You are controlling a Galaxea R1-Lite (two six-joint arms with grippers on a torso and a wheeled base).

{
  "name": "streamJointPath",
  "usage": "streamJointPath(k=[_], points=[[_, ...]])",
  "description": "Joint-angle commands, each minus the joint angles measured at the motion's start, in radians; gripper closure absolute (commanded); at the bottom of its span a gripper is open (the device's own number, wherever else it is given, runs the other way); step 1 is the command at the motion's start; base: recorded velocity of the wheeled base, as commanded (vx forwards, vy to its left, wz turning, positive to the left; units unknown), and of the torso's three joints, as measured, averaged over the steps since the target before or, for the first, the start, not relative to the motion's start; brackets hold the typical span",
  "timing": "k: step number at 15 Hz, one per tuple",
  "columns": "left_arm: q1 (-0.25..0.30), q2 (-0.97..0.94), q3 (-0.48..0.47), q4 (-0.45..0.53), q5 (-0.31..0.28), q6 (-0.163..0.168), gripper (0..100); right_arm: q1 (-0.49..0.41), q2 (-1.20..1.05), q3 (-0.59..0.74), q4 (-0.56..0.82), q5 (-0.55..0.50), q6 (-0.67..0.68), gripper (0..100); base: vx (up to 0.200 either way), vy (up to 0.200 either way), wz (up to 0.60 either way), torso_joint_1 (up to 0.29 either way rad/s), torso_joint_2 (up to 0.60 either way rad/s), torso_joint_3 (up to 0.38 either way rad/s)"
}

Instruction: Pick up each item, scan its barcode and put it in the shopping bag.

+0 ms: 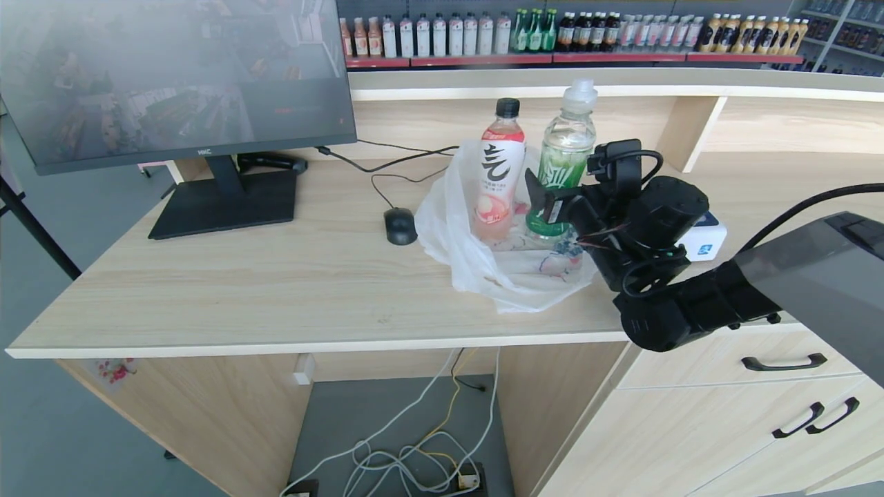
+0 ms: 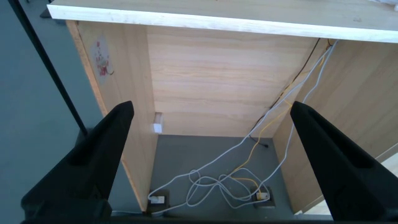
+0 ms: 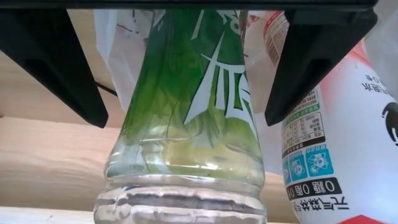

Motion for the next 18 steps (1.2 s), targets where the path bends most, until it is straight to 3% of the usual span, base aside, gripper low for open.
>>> streamJointPath(k=[1, 4, 7, 10, 13, 15, 17, 18], points=[[0.000, 0.000, 0.000, -0.001, 0.001, 0.000, 0, 0.002, -0.049, 0.056, -0.011, 0.000, -0.001, 0, 0.000, 0.000, 0.00, 0.000, 0.00, 0.000], [0.000, 0.000, 0.000, -0.001, 0.001, 0.000, 0, 0.006, -0.166, 0.144, -0.031, 0.011, -0.033, 0, 0.000, 0.000, 0.00, 0.000, 0.00, 0.000], [0.000, 0.000, 0.000, -0.001, 0.000, 0.000, 0, 0.018, -0.275, 0.316, -0.119, 0.009, -0.030, 0, 0.000, 0.000, 0.00, 0.000, 0.00, 0.000], [0.000, 0.000, 0.000, 0.000, 0.000, 0.000, 0, 0.017, -0.477, 0.628, -0.214, 0.009, -0.027, 0, 0.000, 0.000, 0.00, 0.000, 0.00, 0.000], [0.000, 0.000, 0.000, -0.001, 0.001, 0.000, 0, 0.017, -0.743, 0.906, -0.211, 0.011, -0.008, 0, 0.000, 0.000, 0.00, 0.000, 0.00, 0.000], [0.000, 0.000, 0.000, 0.000, 0.000, 0.000, 0, 0.017, -0.988, 1.191, -0.206, 0.011, -0.001, 0, 0.000, 0.000, 0.00, 0.000, 0.00, 0.000], [0.000, 0.000, 0.000, 0.000, 0.001, 0.000, 0, 0.017, -1.134, 1.267, -0.116, 0.006, 0.025, 0, 0.000, 0.000, 0.00, 0.000, 0.00, 0.000], [0.000, 0.000, 0.000, 0.000, 0.000, 0.000, 0, 0.017, -1.275, 1.267, 0.079, 0.004, 0.059, 0, 0.000, 0.000, 0.00, 0.000, 0.00, 0.000]])
